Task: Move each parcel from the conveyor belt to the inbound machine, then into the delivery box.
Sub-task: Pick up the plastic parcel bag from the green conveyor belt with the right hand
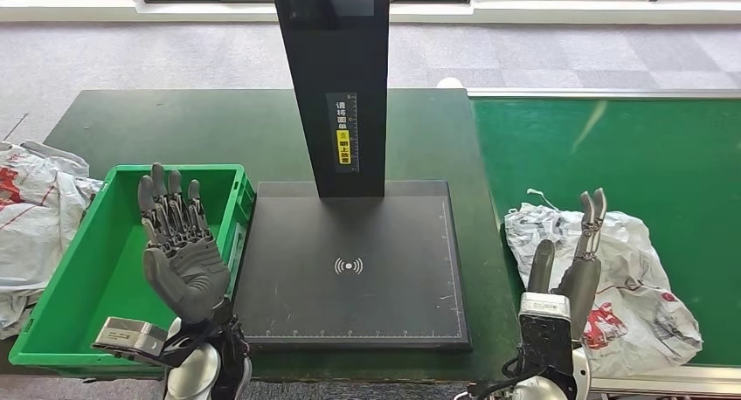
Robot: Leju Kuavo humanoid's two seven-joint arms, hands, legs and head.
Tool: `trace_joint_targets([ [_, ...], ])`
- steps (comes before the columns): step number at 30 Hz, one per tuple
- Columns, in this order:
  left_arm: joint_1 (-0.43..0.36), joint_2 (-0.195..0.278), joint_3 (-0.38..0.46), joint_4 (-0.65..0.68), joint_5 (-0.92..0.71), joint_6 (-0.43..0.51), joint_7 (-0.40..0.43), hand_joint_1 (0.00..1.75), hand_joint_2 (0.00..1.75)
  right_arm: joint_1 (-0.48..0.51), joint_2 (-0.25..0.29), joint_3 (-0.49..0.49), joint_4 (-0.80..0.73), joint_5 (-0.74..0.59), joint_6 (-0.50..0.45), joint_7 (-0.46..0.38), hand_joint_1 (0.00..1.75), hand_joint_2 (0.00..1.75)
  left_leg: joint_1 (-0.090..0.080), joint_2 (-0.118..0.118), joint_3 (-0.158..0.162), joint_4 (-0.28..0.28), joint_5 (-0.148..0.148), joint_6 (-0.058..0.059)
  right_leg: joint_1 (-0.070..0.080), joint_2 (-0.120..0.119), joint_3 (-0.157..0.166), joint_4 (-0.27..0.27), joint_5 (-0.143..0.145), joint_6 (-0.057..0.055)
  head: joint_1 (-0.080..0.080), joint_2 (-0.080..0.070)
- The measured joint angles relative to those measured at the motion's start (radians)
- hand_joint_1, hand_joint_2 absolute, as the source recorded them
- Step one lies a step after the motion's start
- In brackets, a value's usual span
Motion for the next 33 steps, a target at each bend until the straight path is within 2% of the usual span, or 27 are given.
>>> trace_joint_targets([
  [6, 0.000, 0.000, 0.000, 0.004, 0.001, 0.000, 0.000, 0.00, 0.00, 0.000, 0.000, -0.010, 0.000, 0.005, 0.004, 0.005, 0.00, 0.00, 0.000, 0.000, 0.000, 0.000, 0.000, 0.000, 0.000, 0.000, 0.000, 0.000, 0.000, 0.000, 0.000, 0.000],
  [11, 0.004, 0.002, -0.001, 0.015, 0.030, -0.059, 0.026, 0.00, 0.00, 0.007, -0.015, -0.050, 0.024, 0.104, 0.076, 0.089, 0.00, 0.00, 0.000, 0.000, 0.000, 0.000, 0.000, 0.000, 0.000, 0.000, 0.001, 0.000, 0.000, 0.000, 0.000, 0.000],
  [13, 0.006, 0.005, -0.001, 0.024, 0.005, -0.080, 0.048, 0.00, 0.00, -0.001, -0.037, -0.086, 0.071, 0.189, 0.130, 0.138, 0.00, 0.87, 0.000, 0.000, 0.000, 0.000, 0.000, 0.000, -0.001, -0.001, 0.001, 0.000, 0.000, 0.000, 0.000, 0.000],
  [15, 0.004, 0.008, -0.002, 0.036, -0.051, -0.079, 0.062, 0.00, 0.00, -0.035, -0.058, -0.122, 0.150, 0.326, 0.167, 0.220, 0.00, 0.87, 0.000, 0.001, 0.000, 0.000, 0.000, 0.001, -0.001, 0.000, 0.000, 0.000, 0.001, 0.001, 0.000, 0.000],
  [17, 0.000, 0.011, -0.006, 0.047, -0.097, -0.079, 0.071, 0.00, 0.00, -0.075, -0.073, -0.151, 0.234, 0.472, 0.183, 0.316, 0.00, 0.00, 0.000, 0.001, 0.000, 0.000, 0.001, 0.002, -0.002, 0.000, 0.000, 0.000, 0.001, 0.002, 0.000, 0.000],
  [21, -0.008, 0.016, -0.012, 0.077, -0.118, -0.118, 0.074, 0.00, 0.00, -0.094, -0.085, -0.188, 0.323, 0.668, 0.220, 0.466, 0.00, 1.75, -0.001, 0.000, 0.000, 0.001, 0.002, 0.003, -0.002, -0.001, 0.000, -0.001, 0.002, 0.002, 0.000, 0.000],
  [25, -0.033, 0.015, -0.016, 0.113, -0.148, -0.139, 0.086, 0.00, 0.00, -0.096, -0.086, -0.246, 0.377, 0.682, 0.259, 0.506, 0.00, 1.75, -0.001, 0.000, 0.000, 0.000, 0.001, 0.003, -0.002, -0.001, 0.000, 0.000, 0.002, 0.002, 0.000, 0.000],
  [28, -0.051, 0.009, -0.019, 0.124, -0.196, -0.120, 0.121, 0.00, 0.00, -0.121, -0.088, -0.291, 0.430, 0.679, 0.249, 0.494, 0.00, 1.75, -0.001, 0.001, 0.000, 0.000, 0.001, 0.003, -0.002, 0.000, 0.000, 0.000, 0.002, 0.002, 0.000, 0.000],
  [33, -0.068, 0.005, -0.028, 0.139, -0.254, -0.094, 0.152, 0.00, 0.00, -0.134, -0.089, -0.358, 0.490, 0.727, 0.252, 0.535, 0.00, 1.75, -0.001, 0.000, 0.000, 0.001, 0.001, 0.003, -0.002, 0.000, 0.000, 0.000, 0.002, 0.003, 0.000, 0.000],
])
